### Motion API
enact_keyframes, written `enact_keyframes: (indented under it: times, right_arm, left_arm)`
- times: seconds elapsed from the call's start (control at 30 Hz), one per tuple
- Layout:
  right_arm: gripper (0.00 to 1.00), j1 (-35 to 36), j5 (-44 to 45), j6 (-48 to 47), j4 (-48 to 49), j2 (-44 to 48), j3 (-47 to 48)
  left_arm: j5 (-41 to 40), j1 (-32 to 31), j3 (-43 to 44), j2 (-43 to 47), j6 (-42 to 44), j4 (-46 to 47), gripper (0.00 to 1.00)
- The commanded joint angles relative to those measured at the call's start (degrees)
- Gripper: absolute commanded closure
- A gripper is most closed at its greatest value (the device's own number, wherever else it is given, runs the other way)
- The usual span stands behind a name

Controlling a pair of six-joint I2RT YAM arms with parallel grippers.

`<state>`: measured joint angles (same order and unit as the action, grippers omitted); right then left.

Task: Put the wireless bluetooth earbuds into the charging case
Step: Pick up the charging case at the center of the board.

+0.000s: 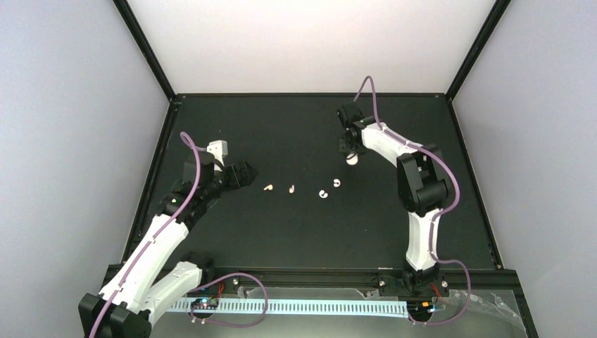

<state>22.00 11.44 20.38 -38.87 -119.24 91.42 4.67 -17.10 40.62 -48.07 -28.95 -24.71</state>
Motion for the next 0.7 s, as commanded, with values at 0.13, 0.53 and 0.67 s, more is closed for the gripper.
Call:
enact_keyframes:
  times: [0.13,0.53,0.67]
  right_arm:
    - [0.68,3.5,-1.0,-0.2,3.0,14.4,-18.8]
    - [0.67,16.1,-4.9,2.8,1.2,31.4,-37.4]
    - [0.67,24.9,-3.3,2.5,2.8,34.1,-40.1]
  left_arm:
    - [3.0,-1.7,0.2,1.2,0.8,0.6,0.01]
    - [4.7,-2.1,0.2,1.2,0.9,0.7,0.01]
    - [4.9,-2.1,0.5,1.8,0.4,-0.5,0.01]
